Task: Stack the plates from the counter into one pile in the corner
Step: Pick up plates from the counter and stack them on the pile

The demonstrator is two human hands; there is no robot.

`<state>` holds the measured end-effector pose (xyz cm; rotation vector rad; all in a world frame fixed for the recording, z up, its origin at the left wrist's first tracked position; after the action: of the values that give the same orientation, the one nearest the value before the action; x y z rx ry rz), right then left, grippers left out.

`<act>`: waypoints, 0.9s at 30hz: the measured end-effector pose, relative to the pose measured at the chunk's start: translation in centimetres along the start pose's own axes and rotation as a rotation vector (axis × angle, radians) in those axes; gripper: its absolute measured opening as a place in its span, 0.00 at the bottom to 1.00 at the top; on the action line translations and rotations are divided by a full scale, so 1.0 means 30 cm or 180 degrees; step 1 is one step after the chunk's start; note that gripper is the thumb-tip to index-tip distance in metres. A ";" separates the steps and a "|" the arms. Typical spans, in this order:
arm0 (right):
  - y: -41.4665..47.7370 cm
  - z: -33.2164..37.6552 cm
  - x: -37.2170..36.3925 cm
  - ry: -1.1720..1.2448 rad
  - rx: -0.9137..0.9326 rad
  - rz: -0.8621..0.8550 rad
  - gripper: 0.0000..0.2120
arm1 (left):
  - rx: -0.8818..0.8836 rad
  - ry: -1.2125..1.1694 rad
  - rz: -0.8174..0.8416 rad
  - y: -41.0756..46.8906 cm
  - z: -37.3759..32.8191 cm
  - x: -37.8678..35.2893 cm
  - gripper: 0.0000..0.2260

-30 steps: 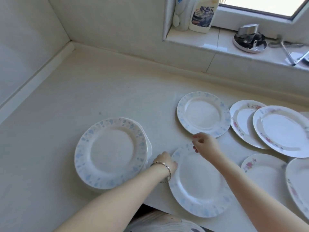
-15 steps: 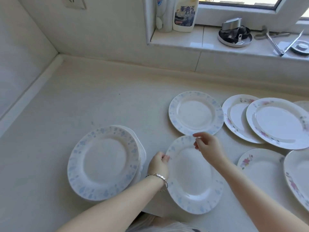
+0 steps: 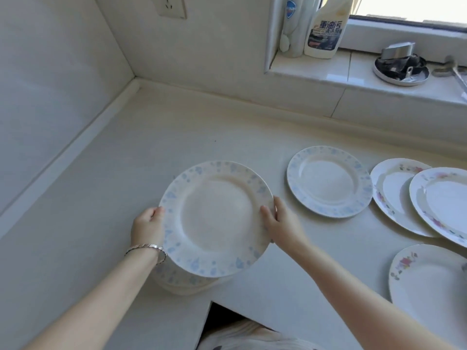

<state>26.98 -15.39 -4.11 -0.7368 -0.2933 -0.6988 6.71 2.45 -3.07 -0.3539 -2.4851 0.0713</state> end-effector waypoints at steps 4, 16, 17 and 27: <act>-0.015 0.035 -0.159 -0.0295 0.0052 0.0298 0.17 | 0.0021 0.1146 0.0279 0.039 0.121 0.103 0.12; -0.020 -0.021 -0.257 -0.1533 0.0233 -0.0019 0.25 | -0.0288 0.2741 0.1051 0.058 0.227 0.116 0.16; -0.018 -0.018 -0.259 -0.1585 0.0243 -0.0063 0.26 | -0.0313 0.2831 0.1086 0.061 0.222 0.114 0.16; 0.158 -0.161 -0.082 0.1248 -0.1311 -0.0091 0.22 | 0.0068 0.2061 0.0908 0.043 0.194 0.026 0.29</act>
<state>28.40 -15.09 -11.18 -0.9647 0.2063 -0.9259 2.97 4.09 -7.50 -0.6116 -1.7836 0.0840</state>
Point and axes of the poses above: each hand's wrist, its own y-axis towards the middle knuckle, its own x-axis out of the back of the hand, z = x × y, the point moved 5 cm from there along y, towards the middle knuckle, and after that the axes turned 11 degrees about -x, right-handed, at the moved point
